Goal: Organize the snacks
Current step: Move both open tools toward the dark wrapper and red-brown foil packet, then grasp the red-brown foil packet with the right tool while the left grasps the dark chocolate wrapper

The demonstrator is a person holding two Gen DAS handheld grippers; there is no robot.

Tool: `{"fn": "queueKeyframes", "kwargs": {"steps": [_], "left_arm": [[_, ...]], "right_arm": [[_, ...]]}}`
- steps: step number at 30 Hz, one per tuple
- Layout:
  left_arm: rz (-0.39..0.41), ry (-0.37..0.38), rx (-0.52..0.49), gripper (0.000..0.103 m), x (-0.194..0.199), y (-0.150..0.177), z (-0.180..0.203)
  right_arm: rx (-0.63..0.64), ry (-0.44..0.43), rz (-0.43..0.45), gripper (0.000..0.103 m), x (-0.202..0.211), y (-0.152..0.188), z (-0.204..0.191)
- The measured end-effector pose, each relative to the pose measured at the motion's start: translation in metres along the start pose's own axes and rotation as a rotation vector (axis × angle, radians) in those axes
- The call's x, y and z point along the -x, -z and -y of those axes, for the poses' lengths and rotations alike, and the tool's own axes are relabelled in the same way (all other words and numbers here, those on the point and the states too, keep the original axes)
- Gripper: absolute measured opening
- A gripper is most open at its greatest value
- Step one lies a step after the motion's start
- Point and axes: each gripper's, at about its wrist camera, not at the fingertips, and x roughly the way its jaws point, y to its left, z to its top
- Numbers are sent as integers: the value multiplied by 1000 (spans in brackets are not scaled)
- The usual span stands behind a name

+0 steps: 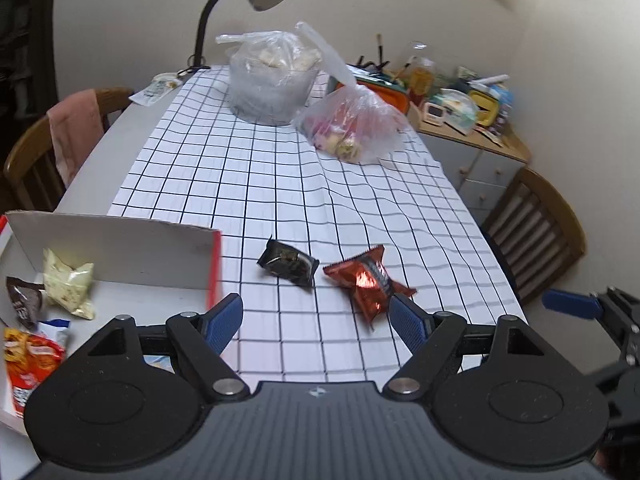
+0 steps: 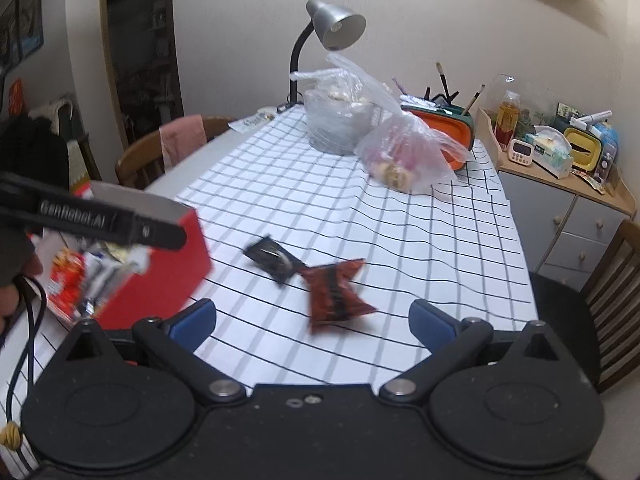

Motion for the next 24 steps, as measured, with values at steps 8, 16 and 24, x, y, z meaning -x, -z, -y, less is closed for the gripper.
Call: {"fn": "queueKeyframes", "kwargs": {"steps": [8,16,24], "left_arm": [[-10,-125,107,80,-55,-24,29],[-64,-228,186,80,-115,-36,24],[-134,-319,190,80,-171,-46,17]], "right_arm": [[61,-52,-40,103,-42,0,41],[62,-116,-95,103,-90,-10,58],[84,-167,-168,101,-146,-16,55]]}}
